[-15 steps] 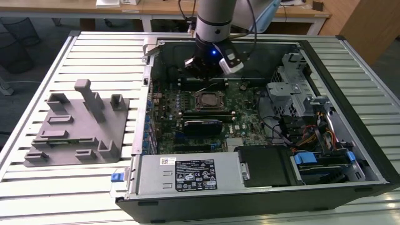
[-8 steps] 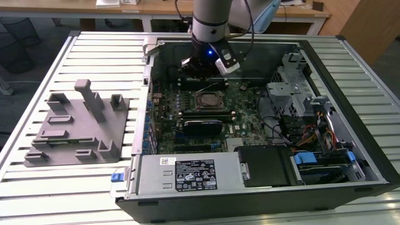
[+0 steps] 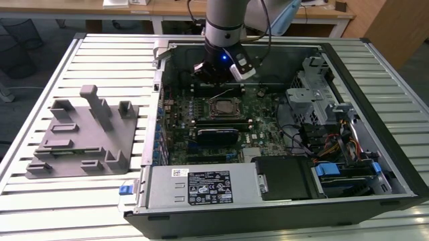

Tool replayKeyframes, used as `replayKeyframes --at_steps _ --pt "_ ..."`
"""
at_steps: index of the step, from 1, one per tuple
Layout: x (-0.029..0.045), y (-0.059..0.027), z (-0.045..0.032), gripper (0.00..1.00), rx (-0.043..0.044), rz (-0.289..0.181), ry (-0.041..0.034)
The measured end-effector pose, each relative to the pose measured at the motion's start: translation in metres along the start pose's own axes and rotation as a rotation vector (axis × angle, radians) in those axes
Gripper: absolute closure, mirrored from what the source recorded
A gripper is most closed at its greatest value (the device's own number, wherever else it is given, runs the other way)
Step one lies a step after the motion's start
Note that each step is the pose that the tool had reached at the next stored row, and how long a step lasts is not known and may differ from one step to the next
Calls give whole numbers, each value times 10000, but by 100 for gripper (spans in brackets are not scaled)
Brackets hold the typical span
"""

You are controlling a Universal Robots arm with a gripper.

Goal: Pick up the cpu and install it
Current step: 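Install the first cpu locking lever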

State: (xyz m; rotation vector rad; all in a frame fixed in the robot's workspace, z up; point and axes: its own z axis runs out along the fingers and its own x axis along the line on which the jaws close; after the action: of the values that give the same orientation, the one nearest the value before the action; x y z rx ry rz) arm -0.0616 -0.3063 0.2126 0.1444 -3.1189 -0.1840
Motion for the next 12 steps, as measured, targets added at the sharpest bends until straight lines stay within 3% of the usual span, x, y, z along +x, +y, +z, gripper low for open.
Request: replayKeyframes --at_steps 2,12 --pt "0 -1 13 89 -43 0 -6" --pt "-1 -14 88 89 -52 -2 -4"
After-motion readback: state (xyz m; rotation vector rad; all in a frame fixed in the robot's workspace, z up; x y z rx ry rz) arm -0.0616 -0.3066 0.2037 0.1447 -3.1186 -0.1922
